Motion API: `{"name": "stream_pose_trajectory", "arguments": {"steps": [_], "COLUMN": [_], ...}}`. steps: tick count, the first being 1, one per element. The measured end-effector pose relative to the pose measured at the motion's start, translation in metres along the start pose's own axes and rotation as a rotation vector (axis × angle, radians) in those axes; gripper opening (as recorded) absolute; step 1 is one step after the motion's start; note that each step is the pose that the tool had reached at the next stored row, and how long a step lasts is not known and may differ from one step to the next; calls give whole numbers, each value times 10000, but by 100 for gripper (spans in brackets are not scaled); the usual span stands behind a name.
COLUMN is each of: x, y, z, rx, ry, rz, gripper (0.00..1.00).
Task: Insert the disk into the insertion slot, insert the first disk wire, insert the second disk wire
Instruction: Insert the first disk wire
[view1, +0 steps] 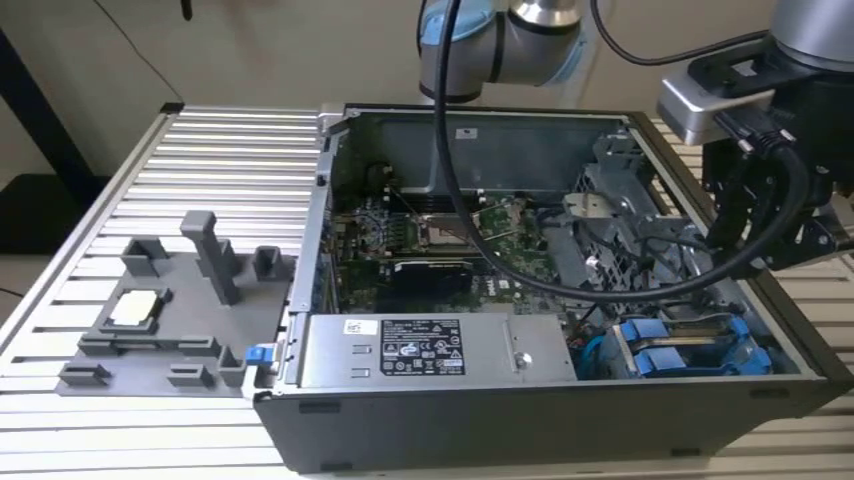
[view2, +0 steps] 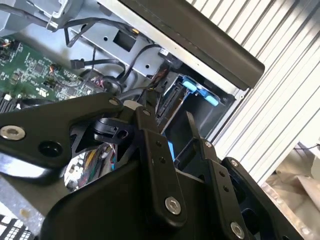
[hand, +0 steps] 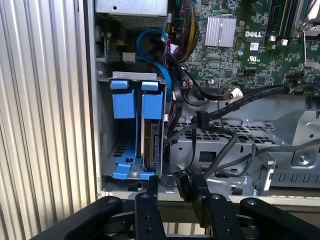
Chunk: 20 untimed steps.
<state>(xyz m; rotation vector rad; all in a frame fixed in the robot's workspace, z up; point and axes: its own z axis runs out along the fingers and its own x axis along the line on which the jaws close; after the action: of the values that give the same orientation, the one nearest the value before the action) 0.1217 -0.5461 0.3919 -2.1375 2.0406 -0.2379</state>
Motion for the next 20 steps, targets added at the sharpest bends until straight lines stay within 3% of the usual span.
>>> {"name": "stream_pose_trajectory", "arguments": {"steps": [3,6,11,20], "x": [-24,-35,-45,-55], "y": [10,20,28,36], "z": [11,13,11,13], "rx": [44,107,114,113], "ry": [75,55,-22,54], "rz": [-53,-148,-503,-575], "gripper": [40,40,40,40]}}
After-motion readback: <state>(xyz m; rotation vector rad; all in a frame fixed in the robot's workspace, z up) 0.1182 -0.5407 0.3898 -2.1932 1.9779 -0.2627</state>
